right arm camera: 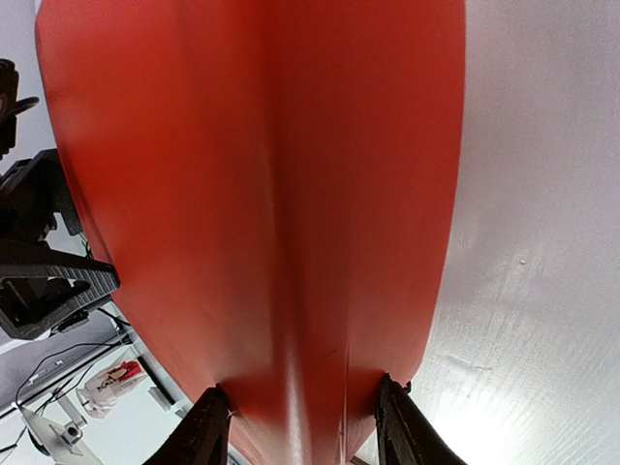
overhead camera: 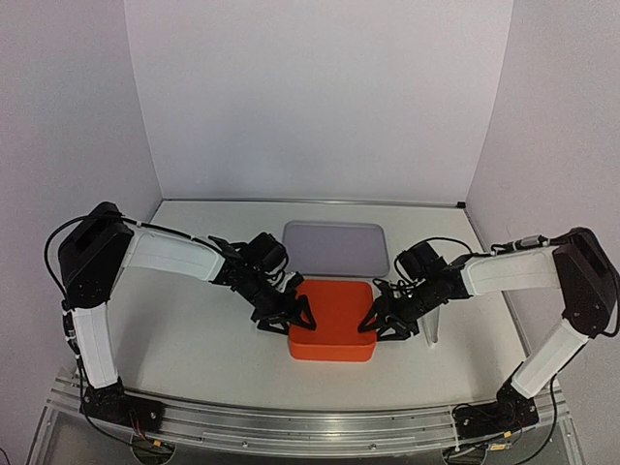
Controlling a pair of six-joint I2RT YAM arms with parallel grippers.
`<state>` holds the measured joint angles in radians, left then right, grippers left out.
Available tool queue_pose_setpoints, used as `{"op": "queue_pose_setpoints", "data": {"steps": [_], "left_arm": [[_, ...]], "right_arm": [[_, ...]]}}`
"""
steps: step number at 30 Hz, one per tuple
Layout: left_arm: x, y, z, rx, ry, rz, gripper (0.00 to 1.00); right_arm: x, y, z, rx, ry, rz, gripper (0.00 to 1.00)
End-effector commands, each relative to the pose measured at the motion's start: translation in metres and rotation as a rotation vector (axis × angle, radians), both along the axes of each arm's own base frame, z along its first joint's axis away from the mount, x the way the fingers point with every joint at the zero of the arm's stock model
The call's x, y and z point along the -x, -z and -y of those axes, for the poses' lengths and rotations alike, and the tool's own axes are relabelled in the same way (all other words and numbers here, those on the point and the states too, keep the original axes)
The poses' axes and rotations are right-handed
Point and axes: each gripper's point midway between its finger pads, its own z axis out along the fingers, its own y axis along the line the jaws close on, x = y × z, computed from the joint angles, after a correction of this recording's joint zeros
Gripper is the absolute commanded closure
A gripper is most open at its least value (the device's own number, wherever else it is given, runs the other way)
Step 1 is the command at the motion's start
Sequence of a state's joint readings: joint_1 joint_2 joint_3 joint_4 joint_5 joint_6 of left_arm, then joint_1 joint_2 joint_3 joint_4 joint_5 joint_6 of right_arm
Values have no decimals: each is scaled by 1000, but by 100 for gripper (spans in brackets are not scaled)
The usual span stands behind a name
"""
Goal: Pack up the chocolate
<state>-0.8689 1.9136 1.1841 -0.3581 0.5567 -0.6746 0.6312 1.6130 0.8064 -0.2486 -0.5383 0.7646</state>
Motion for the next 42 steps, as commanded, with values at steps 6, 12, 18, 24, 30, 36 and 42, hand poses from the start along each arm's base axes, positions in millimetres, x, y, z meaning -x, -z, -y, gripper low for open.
{"op": "queue_pose_setpoints", "data": {"steps": [6, 12, 18, 24, 30, 36, 42], "left_arm": [[18, 31, -20, -102, -35, -79, 32], [20, 49, -28, -152, -48, -101, 35], [27, 69, -37, -201, -53, -139, 38], [24, 68, -37, -199, -60, -134, 40], [6, 46, -28, -156, -63, -61, 40], [-36, 17, -28, -162, -122, 88, 22], [-86, -38, -37, -185, -208, 281, 0]], "right_arm": [[14, 54, 16, 122, -89, -22, 61], [29, 84, 39, 209, -153, 10, 70], [51, 113, 57, 299, -173, -39, 79], [42, 111, 57, 324, -134, -25, 78], [13, 70, 34, 258, -113, 63, 73], [-16, 30, 27, 293, -90, 141, 55], [-50, -28, 13, 262, -68, 270, 35]]}}
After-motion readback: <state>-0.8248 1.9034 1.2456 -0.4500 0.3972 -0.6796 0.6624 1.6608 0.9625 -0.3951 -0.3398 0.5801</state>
